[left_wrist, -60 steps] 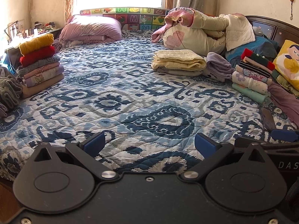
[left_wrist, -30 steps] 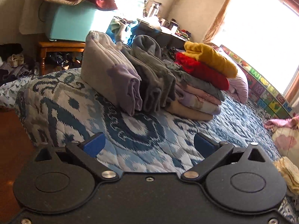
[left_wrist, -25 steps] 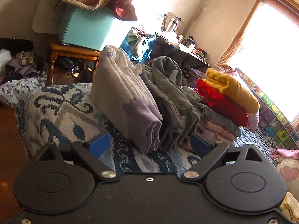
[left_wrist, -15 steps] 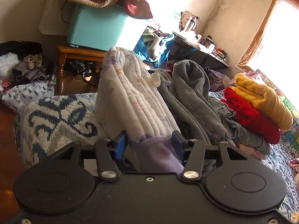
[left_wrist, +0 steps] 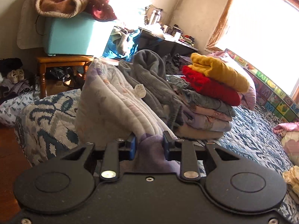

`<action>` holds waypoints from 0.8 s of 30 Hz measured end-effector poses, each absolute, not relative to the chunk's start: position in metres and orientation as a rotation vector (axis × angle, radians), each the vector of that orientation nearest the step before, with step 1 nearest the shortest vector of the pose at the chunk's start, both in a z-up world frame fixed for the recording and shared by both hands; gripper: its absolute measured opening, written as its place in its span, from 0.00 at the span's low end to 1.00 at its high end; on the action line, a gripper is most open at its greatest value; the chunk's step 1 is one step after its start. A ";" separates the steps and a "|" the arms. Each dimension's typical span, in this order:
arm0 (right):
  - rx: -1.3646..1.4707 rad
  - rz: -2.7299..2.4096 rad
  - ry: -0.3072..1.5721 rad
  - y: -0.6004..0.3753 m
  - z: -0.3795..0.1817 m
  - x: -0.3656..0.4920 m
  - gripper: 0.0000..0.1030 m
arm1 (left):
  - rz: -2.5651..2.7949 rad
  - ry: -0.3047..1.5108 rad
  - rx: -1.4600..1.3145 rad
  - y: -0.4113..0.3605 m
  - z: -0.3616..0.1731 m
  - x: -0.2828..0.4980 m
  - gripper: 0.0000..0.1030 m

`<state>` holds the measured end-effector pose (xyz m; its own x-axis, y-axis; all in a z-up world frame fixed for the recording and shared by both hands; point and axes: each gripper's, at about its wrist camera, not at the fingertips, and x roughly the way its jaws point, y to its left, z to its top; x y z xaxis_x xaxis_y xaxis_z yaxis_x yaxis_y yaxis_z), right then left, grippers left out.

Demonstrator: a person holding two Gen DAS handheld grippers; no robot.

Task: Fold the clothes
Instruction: 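Grasp the white floral garment with the left gripper and lift it onto the quilt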

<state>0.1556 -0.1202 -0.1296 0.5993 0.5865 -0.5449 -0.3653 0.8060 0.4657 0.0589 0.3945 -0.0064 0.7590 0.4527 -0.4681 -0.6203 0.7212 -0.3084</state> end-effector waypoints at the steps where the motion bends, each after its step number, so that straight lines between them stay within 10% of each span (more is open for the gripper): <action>1: 0.329 0.569 0.742 -0.122 -0.128 0.155 0.99 | 0.591 0.381 -0.458 0.385 -0.003 0.057 0.25; 20: 0.495 0.449 0.607 -0.242 -0.097 0.133 0.99 | -0.316 0.364 -0.520 0.056 0.047 0.144 0.26; 24: 0.564 0.386 0.562 -0.280 -0.096 0.132 0.99 | -0.427 0.508 -0.503 0.004 0.010 0.149 0.43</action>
<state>0.1323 -0.2797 -0.0960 0.7824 0.4858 -0.3898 -0.1890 0.7815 0.5946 0.1485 0.0041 0.0098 0.7921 -0.5000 -0.3500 0.2589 0.7946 -0.5492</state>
